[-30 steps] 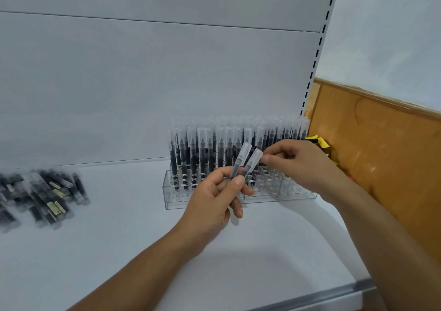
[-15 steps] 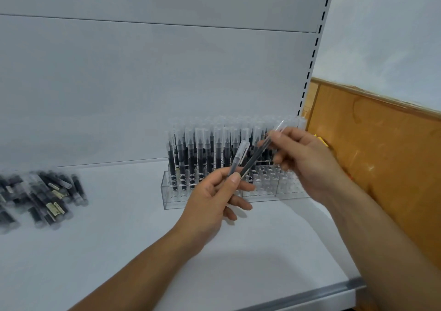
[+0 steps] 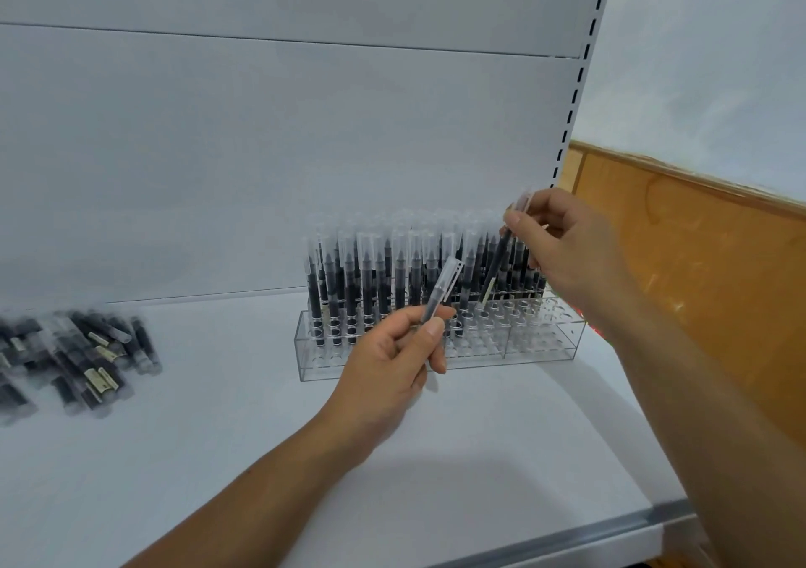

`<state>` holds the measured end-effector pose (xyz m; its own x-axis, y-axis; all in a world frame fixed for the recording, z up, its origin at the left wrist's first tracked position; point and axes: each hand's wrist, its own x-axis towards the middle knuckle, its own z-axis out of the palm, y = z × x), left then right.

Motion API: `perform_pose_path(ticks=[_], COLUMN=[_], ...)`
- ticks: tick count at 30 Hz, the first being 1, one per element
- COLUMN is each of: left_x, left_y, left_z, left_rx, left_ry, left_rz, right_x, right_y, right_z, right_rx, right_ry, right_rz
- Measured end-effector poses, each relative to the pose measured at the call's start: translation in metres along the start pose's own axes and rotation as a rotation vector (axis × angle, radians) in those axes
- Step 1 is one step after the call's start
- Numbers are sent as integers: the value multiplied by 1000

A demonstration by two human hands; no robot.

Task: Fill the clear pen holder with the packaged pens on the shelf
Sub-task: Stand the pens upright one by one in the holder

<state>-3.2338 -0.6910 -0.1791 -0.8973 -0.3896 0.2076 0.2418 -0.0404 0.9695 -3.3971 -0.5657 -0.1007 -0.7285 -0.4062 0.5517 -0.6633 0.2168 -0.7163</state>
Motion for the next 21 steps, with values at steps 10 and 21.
perform_pose_path(ticks=[10, 21], left_x=[0, 0], left_y=[0, -2], left_z=[1, -1], left_rx=[-21, -6], left_ry=[-2, -24], left_rz=[-9, 15], right_x=[-11, -38], right_y=[5, -1], right_z=[16, 5], right_rx=[-189, -59], right_ry=[-210, -250], right_rz=[69, 57])
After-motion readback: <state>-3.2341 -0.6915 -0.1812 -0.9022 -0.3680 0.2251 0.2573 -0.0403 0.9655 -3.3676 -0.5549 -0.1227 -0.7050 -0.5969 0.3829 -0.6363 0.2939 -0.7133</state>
